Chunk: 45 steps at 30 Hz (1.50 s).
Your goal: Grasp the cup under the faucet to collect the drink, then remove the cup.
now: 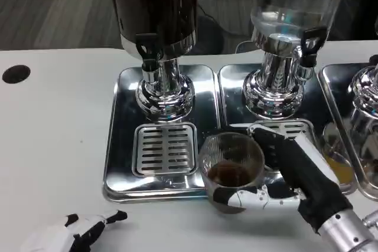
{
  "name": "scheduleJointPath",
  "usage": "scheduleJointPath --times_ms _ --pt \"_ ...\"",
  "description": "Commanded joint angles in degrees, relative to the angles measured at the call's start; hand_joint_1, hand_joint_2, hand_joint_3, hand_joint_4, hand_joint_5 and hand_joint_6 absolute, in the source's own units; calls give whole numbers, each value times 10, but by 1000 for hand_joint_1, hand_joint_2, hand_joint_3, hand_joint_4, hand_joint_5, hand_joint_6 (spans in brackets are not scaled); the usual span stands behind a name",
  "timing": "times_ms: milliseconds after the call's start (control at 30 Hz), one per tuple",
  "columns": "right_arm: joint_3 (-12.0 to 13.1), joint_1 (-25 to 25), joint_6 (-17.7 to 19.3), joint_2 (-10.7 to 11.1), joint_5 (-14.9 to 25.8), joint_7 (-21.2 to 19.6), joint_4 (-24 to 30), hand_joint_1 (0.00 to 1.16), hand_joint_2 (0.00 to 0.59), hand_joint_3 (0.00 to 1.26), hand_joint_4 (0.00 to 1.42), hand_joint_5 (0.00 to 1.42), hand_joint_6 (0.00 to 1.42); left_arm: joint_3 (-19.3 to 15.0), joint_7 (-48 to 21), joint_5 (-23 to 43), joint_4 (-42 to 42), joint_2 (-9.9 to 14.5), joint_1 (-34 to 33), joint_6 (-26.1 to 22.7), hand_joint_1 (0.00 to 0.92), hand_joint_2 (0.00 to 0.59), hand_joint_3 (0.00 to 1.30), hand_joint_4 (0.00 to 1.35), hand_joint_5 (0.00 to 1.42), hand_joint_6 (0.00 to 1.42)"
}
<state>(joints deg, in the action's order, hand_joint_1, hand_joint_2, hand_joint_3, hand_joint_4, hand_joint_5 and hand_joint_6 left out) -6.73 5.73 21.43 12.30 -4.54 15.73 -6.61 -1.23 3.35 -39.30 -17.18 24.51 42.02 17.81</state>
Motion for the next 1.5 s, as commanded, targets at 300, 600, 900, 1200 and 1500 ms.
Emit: scheduleJointPath --times_ms 300,600,900,1200,1500 --pt "34 57 64 25 34 14 16 874 134 493 478 511 402 8 0 -6 19 5 -9 -7 75 98 259 222 266 109" --pt "54 80 88 32 56 24 13 874 134 494 478 511 402 14 -4 -9 19 4 -14 -13 75 98 259 222 266 109" --pt "71 106 124 41 71 40 -5 874 134 494 478 511 402 16 -5 -9 7 8 -10 -21 75 98 259 222 266 109" --pt "80 112 209 36 73 42 -86 873 134 494 478 505 402 17 -15 -16 -17 7 0 -31 75 98 259 222 266 109" --pt "79 104 257 33 81 46 -141 869 133 485 468 498 380 16 -17 -26 -43 5 21 -37 75 98 259 222 269 111"
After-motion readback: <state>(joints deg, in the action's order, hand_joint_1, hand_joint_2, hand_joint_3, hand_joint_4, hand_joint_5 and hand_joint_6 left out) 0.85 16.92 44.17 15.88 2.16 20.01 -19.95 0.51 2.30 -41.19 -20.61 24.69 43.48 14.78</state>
